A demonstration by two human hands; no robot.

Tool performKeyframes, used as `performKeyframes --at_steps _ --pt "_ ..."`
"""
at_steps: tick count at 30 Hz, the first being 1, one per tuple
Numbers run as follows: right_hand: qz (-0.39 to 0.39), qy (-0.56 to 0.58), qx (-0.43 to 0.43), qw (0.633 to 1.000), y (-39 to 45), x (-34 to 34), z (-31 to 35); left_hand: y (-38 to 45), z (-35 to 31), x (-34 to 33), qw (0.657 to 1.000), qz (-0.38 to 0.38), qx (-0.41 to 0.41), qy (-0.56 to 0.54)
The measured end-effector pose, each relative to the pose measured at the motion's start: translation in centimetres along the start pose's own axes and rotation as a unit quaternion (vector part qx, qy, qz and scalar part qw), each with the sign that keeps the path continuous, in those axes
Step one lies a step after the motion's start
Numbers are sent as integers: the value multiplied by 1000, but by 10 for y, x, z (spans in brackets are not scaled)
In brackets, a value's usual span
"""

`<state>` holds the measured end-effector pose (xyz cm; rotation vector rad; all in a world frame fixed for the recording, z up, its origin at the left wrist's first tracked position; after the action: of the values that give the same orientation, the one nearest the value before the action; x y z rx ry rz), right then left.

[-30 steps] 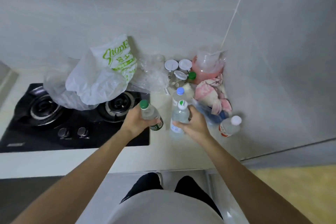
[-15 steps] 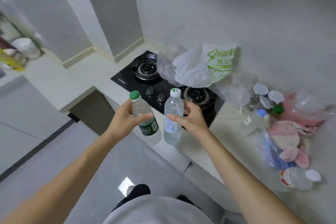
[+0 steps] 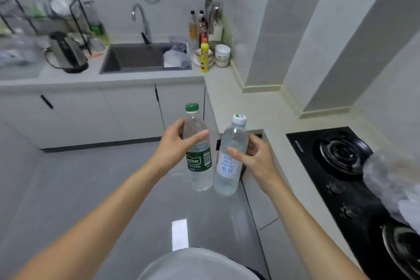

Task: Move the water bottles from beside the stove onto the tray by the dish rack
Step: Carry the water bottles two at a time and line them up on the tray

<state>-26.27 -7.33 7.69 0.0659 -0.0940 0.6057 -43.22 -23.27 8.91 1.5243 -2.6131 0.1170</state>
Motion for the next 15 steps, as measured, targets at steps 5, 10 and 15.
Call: performKeyframes --at_steps 5,10,15 --pt "79 23 16 996 60 -133 26 74 4 102 996 -93 10 5" --pt "147 32 19 988 119 -240 39 138 24 177 982 -187 36 10" --pt "204 48 17 978 187 -343 39 208 43 233 966 -251 58 13"
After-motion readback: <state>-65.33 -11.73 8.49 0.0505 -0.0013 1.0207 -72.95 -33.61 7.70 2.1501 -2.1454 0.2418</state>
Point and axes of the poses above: each hand's wrist, its own y-axis towards the middle knuckle, its own x-axis out of the back of the hand, z = x × y, the point moved 5 cm from there along y, towards the middle knuckle, and after that the axes turned 15 degrees about -z, right-handed, at the moved point
